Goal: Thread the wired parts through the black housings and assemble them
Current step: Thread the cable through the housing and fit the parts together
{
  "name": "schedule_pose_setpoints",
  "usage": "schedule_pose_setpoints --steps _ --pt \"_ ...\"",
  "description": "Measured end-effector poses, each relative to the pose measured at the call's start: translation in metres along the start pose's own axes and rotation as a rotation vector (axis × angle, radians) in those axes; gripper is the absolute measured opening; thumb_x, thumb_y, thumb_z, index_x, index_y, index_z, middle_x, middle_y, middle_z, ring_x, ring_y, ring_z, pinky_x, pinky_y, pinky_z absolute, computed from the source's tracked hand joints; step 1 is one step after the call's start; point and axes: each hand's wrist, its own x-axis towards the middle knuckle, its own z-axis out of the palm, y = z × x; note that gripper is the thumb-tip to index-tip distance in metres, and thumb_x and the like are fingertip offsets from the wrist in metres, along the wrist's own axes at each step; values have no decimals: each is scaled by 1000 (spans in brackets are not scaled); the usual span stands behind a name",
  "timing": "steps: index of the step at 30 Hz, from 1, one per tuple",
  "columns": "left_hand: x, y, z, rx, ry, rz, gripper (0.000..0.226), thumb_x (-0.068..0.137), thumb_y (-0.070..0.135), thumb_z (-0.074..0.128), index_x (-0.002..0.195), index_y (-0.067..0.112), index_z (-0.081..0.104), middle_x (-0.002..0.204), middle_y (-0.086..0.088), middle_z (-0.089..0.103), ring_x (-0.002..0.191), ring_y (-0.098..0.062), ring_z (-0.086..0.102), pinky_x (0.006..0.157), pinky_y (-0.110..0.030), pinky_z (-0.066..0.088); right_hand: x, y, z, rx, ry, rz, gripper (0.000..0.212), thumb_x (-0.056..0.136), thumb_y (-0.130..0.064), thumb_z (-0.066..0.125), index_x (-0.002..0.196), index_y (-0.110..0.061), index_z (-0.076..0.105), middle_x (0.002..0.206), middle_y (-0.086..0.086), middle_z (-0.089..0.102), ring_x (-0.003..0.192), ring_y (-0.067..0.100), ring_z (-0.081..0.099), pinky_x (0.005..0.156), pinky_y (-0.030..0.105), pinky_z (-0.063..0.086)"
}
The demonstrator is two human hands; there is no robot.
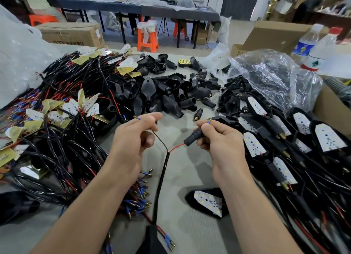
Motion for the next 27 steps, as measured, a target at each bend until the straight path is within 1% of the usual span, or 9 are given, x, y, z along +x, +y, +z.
schedule_pose_setpoints --steps 2,4,7,9,12,15,21,24,27 --pt "-1 5 -3 -200 -87 -81 24 93 12 59 91 6 82 82 0 67 57 -11 51 56 -19 48 0 1 0 -9 8 3 22 96 0 59 86 -8 77 77 9 71 50 13 54 50 19 46" --pt "-2 9 -4 -342 -183 -103 25 85 17 62 95 8 83 84 -3 68 67 -12 61 65 -20 55 0 2 0 -20 15 11 23 96 0 60 85 -9 77 75 6 71 50 13 56 51 20 47" --pt "-2 9 -5 -412 -252 -74 26 84 22 63 95 13 84 90 -3 72 77 -10 68 75 -22 58 1 2 0 -24 25 29 22 96 -1 60 86 -9 78 72 2 71 51 12 59 52 21 50" --pt "-1 8 -3 -294 -196 -28 20 86 23 65 86 17 84 84 0 73 71 -8 66 70 -20 57 1 2 0 -10 23 36 21 97 -2 60 88 -7 77 69 2 70 53 12 61 53 22 51" --pt "-1 1 -1 129 -59 92 20 90 12 72 74 19 82 69 2 71 50 -10 52 52 -18 47 1 1 1 47 18 32 20 99 -2 57 92 -2 75 66 5 66 52 12 59 52 21 51" --pt "-5 -6 1 440 -55 159 21 83 9 79 74 28 82 61 -4 72 42 -14 47 44 -22 41 1 -1 3 121 10 27 21 100 0 54 92 0 73 65 5 64 50 12 57 51 22 50" --pt "-11 -8 6 588 -65 136 6 67 36 76 72 38 79 62 5 74 59 -7 68 68 -30 55 0 -3 4 191 -13 27 24 101 1 53 88 -5 71 71 8 65 50 14 56 52 23 48" --pt "-11 -8 6 587 -75 148 5 67 37 76 70 39 79 62 5 73 60 -14 69 68 -34 56 -1 -3 4 185 -29 28 24 101 1 53 87 -6 72 71 7 66 51 14 56 53 23 49" --pt "-13 -9 8 608 -88 175 8 75 32 81 72 39 80 62 5 73 59 -18 67 61 -32 52 -2 -4 4 149 -54 22 22 100 1 54 91 -4 73 73 8 67 53 14 57 54 23 50"
